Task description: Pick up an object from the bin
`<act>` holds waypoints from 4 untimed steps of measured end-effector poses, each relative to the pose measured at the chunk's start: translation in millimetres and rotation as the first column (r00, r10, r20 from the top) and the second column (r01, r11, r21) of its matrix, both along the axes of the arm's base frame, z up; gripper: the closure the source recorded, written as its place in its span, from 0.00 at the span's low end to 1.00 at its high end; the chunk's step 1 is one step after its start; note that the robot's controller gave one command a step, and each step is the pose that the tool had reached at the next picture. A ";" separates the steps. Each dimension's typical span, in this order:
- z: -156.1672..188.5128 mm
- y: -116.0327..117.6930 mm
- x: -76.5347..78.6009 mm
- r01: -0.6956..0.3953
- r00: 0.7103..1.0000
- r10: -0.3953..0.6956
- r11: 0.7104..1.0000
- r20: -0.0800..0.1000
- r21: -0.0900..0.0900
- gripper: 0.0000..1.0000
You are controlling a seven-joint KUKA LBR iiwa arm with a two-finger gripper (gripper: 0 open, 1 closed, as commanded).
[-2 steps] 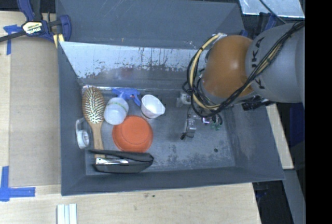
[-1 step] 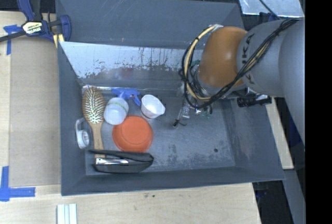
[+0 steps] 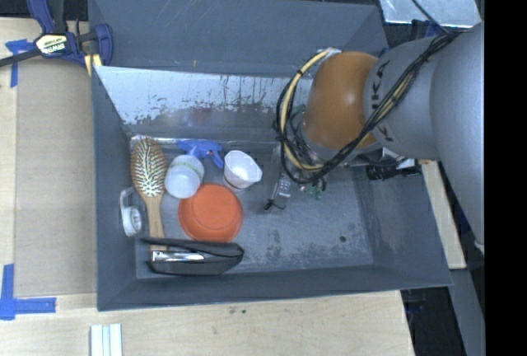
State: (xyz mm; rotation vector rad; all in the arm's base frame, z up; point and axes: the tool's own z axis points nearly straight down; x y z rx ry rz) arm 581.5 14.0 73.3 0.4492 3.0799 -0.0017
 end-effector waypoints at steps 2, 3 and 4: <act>20.5 12.1 3.0 0.039 0.999 -0.039 0.999 0.005 0.000 0.00; 23.9 18.0 11.9 -0.014 1.000 0.014 1.000 0.012 -0.003 1.00; 24.0 18.0 12.0 -0.014 1.000 0.014 1.000 0.012 -0.003 1.00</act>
Offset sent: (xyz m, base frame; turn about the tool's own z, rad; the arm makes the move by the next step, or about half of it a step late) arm 0.0025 0.0218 0.0355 -0.1398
